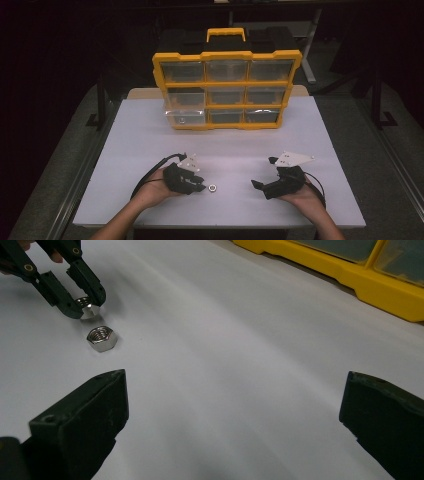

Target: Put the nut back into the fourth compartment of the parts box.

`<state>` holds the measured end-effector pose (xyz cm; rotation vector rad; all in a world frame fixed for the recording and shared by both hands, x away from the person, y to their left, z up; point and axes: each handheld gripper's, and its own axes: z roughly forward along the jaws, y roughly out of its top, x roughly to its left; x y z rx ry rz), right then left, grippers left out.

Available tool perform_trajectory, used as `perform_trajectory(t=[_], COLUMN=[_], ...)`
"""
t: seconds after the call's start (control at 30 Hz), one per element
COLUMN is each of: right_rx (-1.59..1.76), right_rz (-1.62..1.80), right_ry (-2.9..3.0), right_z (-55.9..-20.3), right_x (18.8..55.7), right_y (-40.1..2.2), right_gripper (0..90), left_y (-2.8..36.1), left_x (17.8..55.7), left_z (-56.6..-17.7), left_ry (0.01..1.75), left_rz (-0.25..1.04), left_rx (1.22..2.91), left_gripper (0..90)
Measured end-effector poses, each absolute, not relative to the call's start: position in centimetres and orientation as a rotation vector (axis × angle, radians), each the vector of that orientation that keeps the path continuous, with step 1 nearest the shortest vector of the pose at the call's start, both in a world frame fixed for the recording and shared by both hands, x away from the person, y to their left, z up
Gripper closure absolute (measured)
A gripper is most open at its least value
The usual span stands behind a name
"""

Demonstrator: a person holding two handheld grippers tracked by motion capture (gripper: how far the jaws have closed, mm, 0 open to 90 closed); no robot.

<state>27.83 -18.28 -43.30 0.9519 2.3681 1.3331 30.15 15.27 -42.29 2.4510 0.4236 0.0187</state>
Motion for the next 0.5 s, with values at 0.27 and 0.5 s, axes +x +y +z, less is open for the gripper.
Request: perform_trajectory(t=[0.27, 0.5], right_rx=[0.95, 0.949], right_rz=[1.334, 1.335], right_ry=[2.368, 2.368], right_z=[-43.3, -43.3], right_x=[27.8, 27.8], right_y=[-18.3, -18.3], right_gripper=[0.0, 0.0], left_y=[15.2, 15.1], left_x=[30.7, 31.2], left_z=[-40.2, -38.5], left_ry=[0.409, 0.398], left_rz=[0.022, 0.035], left_rx=[2.444, 2.443], left_gripper=[70.8, 70.8])
